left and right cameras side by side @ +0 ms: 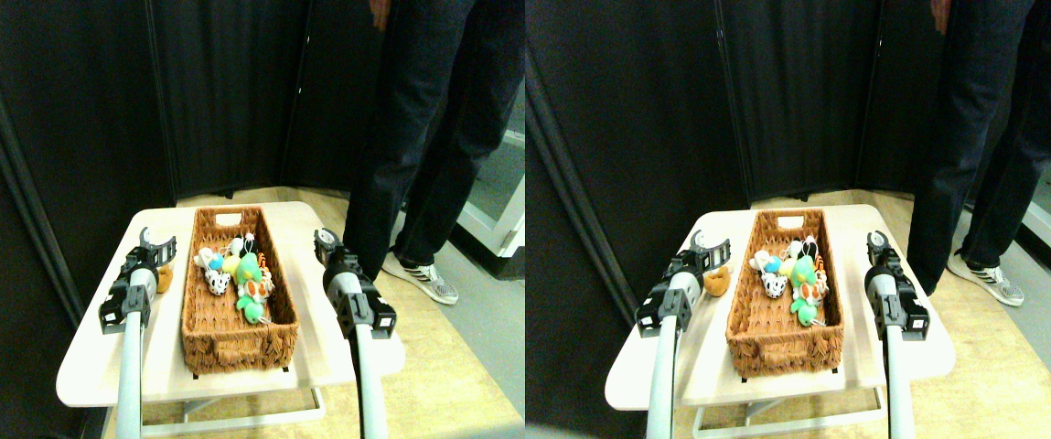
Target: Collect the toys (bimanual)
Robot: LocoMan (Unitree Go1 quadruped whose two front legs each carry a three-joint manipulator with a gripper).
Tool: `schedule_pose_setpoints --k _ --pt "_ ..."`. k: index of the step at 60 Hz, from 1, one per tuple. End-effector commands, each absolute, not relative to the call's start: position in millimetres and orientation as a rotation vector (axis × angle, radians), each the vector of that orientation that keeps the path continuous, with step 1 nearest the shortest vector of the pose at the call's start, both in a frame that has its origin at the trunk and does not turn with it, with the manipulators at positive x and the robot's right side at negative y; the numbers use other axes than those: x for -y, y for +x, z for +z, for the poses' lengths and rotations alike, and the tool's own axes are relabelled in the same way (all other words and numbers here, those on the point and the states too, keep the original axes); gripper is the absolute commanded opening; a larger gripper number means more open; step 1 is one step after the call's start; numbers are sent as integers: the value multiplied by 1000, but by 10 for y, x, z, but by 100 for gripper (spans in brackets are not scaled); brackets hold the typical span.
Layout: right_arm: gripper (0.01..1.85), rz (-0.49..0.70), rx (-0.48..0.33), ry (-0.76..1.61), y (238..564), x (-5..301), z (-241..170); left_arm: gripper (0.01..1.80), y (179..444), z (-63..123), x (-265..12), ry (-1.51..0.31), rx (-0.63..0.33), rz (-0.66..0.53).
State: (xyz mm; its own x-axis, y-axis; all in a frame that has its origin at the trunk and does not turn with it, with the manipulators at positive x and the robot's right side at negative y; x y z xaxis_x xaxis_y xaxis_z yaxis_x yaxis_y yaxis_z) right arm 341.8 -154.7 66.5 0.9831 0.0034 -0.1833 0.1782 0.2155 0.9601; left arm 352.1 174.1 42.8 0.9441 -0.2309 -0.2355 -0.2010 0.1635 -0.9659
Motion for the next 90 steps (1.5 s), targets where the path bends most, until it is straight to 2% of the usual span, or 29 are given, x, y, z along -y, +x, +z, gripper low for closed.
schedule_pose_setpoints --k 1,7,19,31,50,69,83,86,88,90 --pt "1 -99 -129 1362 3438 1572 678 62 3594 443 -1696 -1404 -349 -48" --pt "1 -109 -120 1356 3459 1620 639 71 3594 404 -1677 -1389 -363 -51" --pt "1 -187 -95 1370 3418 1728 556 74 3609 278 -1734 -1379 -367 -49" --pt "1 -196 -90 1365 3442 1766 485 77 3579 175 -1797 -1372 -368 -18" --pt "1 -232 -104 1338 3455 1763 419 75 3531 -36 -1905 -1383 -352 46" --pt "1 -248 -127 1347 3472 1687 417 75 3542 -343 -1977 -1428 -337 66" --pt "1 -236 -125 1356 3483 1641 419 62 3577 -438 -2004 -1474 -330 77" --pt "1 -236 -122 1374 3483 1627 427 45 3574 -442 -1994 -1499 -301 100" --pt "1 -234 -124 1375 3485 1626 427 40 3575 -444 -1994 -1504 -295 100" --pt "1 -224 -121 1359 3489 1619 427 15 3583 -432 -1985 -1529 -273 114"
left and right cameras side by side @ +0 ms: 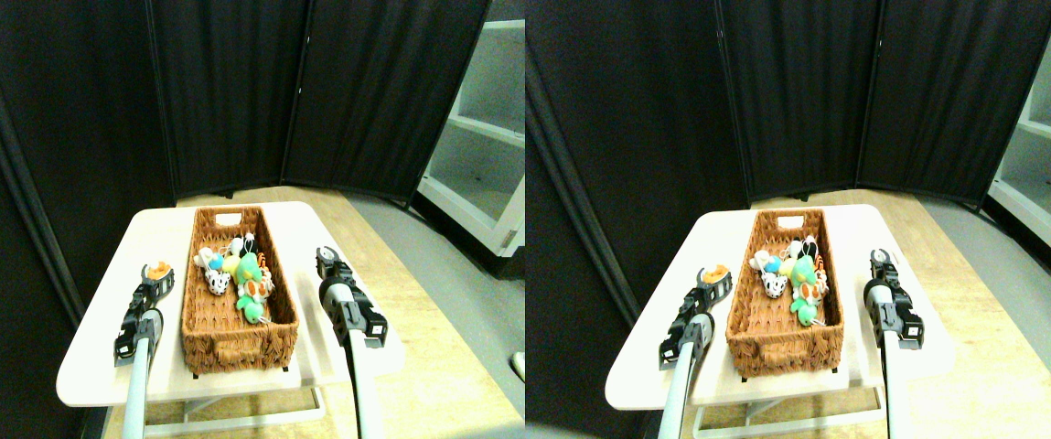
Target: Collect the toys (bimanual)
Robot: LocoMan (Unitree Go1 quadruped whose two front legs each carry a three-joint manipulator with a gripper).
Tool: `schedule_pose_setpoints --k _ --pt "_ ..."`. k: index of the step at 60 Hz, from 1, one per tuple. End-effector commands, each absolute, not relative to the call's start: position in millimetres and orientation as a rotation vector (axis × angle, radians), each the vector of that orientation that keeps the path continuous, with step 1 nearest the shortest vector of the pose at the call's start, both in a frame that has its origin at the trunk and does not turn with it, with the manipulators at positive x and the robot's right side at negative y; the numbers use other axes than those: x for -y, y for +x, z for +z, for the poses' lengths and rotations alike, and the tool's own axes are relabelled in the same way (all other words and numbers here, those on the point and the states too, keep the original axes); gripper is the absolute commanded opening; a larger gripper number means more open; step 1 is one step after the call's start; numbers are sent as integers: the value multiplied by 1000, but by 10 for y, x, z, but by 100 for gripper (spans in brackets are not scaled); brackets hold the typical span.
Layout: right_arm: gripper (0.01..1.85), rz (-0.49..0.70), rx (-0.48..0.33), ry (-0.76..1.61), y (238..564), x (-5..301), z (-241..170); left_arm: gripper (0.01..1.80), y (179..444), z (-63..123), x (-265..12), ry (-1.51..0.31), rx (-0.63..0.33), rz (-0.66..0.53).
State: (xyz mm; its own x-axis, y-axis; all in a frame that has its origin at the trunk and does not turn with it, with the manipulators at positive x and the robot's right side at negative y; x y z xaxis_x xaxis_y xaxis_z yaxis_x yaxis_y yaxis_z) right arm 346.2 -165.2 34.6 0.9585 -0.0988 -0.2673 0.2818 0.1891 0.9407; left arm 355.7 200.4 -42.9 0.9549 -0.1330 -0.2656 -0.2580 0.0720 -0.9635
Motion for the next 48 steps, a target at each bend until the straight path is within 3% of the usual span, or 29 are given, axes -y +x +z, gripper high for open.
schedule_pose_setpoints --k 1,13,29,48 --pt "1 -207 -125 1367 3502 1622 420 1 3589 -420 -1981 -1543 -254 137" --pt "1 -187 -125 1345 3506 1608 419 1 3596 -290 -1980 -1477 -220 132" --pt "1 -239 -111 1372 3513 1622 385 1 3557 140 -1913 -1467 -239 79" --pt "1 -261 -102 1398 3541 1637 332 1 3484 669 -1626 -1416 -322 -28"
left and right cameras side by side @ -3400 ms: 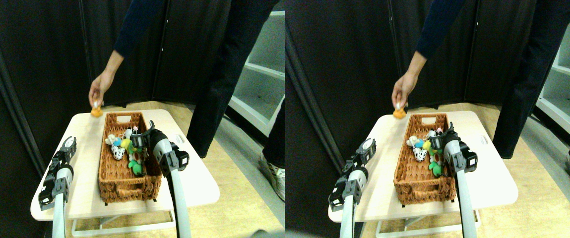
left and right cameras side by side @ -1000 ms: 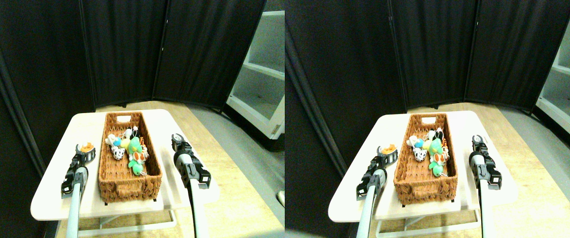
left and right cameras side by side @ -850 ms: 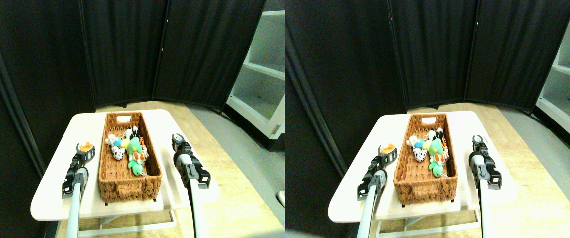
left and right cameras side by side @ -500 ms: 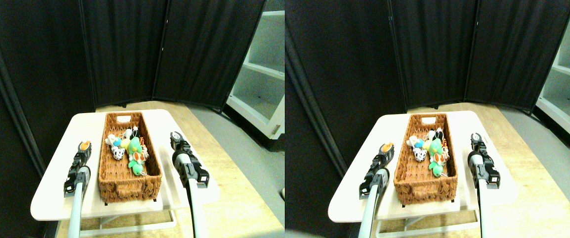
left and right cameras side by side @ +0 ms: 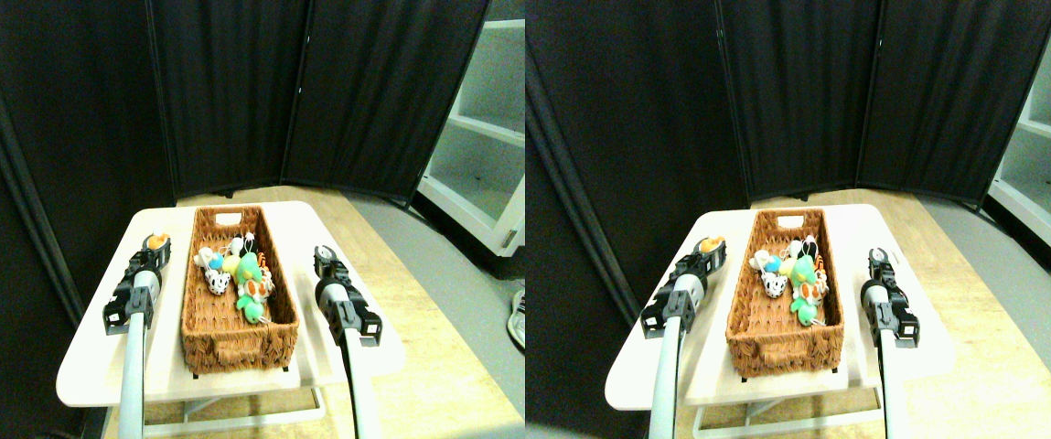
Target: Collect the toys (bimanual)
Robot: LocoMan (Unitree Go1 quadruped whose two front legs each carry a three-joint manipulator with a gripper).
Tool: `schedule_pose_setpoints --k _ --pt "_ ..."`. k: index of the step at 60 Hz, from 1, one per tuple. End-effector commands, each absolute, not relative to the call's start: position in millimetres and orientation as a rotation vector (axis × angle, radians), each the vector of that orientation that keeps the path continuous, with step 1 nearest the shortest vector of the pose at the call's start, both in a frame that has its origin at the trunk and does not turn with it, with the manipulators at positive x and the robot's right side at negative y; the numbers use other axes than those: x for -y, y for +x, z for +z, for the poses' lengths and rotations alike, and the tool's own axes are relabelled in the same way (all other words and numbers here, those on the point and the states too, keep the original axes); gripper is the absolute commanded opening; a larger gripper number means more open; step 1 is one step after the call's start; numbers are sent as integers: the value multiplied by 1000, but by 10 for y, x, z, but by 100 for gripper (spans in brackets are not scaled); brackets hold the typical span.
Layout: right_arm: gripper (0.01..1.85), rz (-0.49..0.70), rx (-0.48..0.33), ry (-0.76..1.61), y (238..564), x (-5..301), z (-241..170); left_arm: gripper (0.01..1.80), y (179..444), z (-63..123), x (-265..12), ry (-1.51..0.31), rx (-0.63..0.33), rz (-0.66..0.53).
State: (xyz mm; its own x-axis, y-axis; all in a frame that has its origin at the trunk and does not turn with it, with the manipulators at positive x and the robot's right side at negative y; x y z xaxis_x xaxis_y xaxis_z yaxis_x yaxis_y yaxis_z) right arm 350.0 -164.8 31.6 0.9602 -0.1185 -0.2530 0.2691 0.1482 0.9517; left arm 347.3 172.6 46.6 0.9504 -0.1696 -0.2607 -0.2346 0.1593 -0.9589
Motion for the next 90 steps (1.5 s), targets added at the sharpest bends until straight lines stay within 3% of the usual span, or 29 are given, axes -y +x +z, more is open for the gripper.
schedule_pose_setpoints --k 1,15,26,40,51,52,54,55,57,61,67,82,90 --pt "1 -265 -104 1401 3543 1637 330 1 3476 703 -1595 -1412 -326 -36" --pt "1 -293 -115 1418 3603 1614 287 1 3419 1029 -1191 -1477 -380 -129" --pt "1 -295 -108 1411 3605 1612 296 1 3389 1161 -939 -1520 -420 -174" --pt "1 -293 -101 1400 3589 1623 315 1 3336 1169 -688 -1566 -477 -198" --pt "1 -281 -99 1409 3560 1641 339 1 3330 1058 -687 -1559 -512 -171" --pt "1 -280 -99 1410 3558 1643 340 3 3330 1052 -691 -1556 -514 -172" --pt "1 -278 -99 1407 3555 1650 342 31 3324 1038 -707 -1535 -527 -176" --pt "1 -278 -99 1407 3555 1650 342 31 3324 1038 -707 -1535 -527 -176" --pt "1 -282 -99 1405 3551 1656 342 65 3319 1032 -730 -1515 -555 -186" --pt "1 -288 -105 1397 3543 1655 342 107 3313 1030 -752 -1468 -592 -216" --pt "1 -282 -111 1399 3534 1645 345 130 3306 1025 -772 -1417 -582 -225" --pt "1 -270 -114 1403 3535 1644 341 138 3297 1005 -830 -1413 -577 -224" --pt "1 -270 -113 1401 3532 1640 348 119 3291 1019 -925 -1396 -505 -235"
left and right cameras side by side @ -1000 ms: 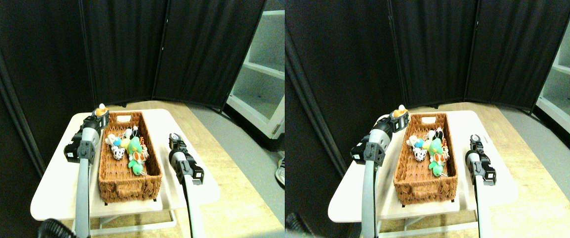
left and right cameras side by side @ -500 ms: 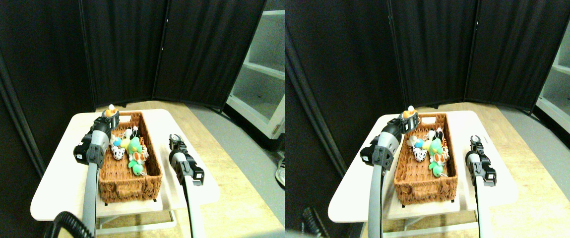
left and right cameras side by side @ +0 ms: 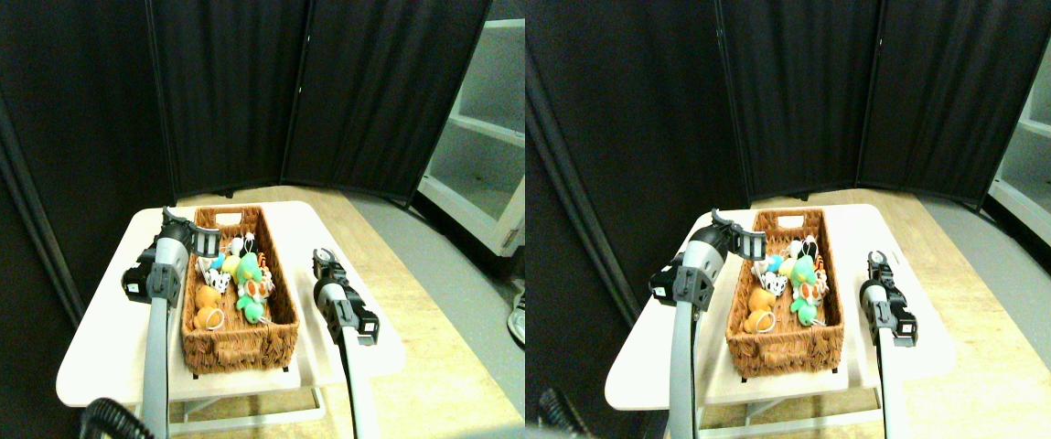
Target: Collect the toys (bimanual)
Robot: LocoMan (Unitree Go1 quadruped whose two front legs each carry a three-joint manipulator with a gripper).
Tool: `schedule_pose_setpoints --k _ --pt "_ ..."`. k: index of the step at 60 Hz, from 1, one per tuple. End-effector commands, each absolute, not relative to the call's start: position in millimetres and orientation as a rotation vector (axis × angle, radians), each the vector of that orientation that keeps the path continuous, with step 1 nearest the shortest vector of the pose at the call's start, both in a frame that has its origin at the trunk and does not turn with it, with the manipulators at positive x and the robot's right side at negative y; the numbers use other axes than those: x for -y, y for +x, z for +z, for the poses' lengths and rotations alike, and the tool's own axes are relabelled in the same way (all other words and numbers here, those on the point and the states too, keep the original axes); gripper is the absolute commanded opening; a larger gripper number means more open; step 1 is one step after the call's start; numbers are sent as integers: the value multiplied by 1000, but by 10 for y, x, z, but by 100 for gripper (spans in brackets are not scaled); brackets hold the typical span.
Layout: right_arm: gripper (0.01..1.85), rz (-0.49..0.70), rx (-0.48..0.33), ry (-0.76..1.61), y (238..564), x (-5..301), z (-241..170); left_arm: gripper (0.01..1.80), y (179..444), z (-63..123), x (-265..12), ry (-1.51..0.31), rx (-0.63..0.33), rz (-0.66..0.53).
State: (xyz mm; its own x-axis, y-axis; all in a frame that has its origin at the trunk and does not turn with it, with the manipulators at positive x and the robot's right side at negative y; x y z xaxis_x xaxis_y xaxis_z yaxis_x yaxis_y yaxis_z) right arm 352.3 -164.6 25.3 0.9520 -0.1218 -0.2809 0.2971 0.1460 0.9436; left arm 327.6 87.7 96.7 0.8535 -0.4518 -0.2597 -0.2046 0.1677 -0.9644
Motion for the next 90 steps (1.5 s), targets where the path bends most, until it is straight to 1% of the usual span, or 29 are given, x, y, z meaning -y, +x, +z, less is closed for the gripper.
schedule_pose_setpoints --k 1,3,8,10,15,16,17,19,23,26,28,31,34,36,39,45,49,54,58,64,71,76,82,90 --pt "1 -269 -113 1399 3531 1639 351 114 3300 1023 -954 -1404 -501 -237" --pt "1 -266 -112 1398 3533 1639 352 113 3303 1027 -967 -1411 -500 -233" --pt "1 -252 -111 1395 3538 1640 362 99 3343 1021 -1119 -1437 -465 -208" --pt "1 -251 -111 1393 3541 1639 370 98 3346 1005 -1195 -1426 -462 -209" --pt "1 -236 -115 1390 3555 1635 404 88 3310 938 -1457 -1407 -414 -165" --pt "1 -236 -115 1390 3555 1635 404 88 3310 938 -1457 -1407 -414 -165" --pt "1 -226 -118 1388 3564 1630 417 85 3299 906 -1550 -1402 -395 -150" --pt "1 -225 -120 1391 3566 1628 422 83 3295 898 -1579 -1396 -387 -141" --pt "1 -216 -131 1389 3579 1609 462 75 3255 841 -1759 -1378 -327 -89" --pt "1 -211 -132 1375 3583 1591 492 70 3223 793 -1878 -1370 -312 -82" --pt "1 -211 -132 1368 3583 1586 499 68 3219 783 -1901 -1368 -313 -84" --pt "1 -202 -135 1369 3594 1567 519 54 3175 724 -1992 -1365 -264 -53" --pt "1 -196 -137 1362 3602 1548 521 43 3137 677 -2038 -1369 -246 -34" --pt "1 -193 -139 1364 3604 1542 518 40 3120 658 -2050 -1367 -240 -27" --pt "1 -191 -152 1386 3609 1524 511 38 3085 598 -2080 -1367 -232 -19" --pt "1 -194 -154 1379 3615 1507 500 38 3082 503 -2139 -1379 -233 -18" --pt "1 -187 -159 1375 3636 1505 490 35 3091 425 -2169 -1387 -215 -6" --pt "1 -179 -158 1360 3638 1499 501 33 3092 365 -2183 -1405 -182 19" --pt "1 -165 -163 1348 3635 1502 522 32 3097 311 -2191 -1405 -177 45" --pt "1 -147 -169 1339 3628 1505 557 33 3118 255 -2209 -1397 -173 38" --pt "1 -139 -172 1343 3631 1508 597 40 3162 213 -2238 -1388 -170 35" --pt "1 -140 -169 1334 3633 1508 614 47 3210 171 -2244 -1386 -142 53" --pt "1 -136 -164 1321 3640 1502 606 45 3258 141 -2236 -1415 -127 64" --pt "1 -136 -170 1337 3654 1508 586 45 3279 175 -2214 -1407 -126 73"
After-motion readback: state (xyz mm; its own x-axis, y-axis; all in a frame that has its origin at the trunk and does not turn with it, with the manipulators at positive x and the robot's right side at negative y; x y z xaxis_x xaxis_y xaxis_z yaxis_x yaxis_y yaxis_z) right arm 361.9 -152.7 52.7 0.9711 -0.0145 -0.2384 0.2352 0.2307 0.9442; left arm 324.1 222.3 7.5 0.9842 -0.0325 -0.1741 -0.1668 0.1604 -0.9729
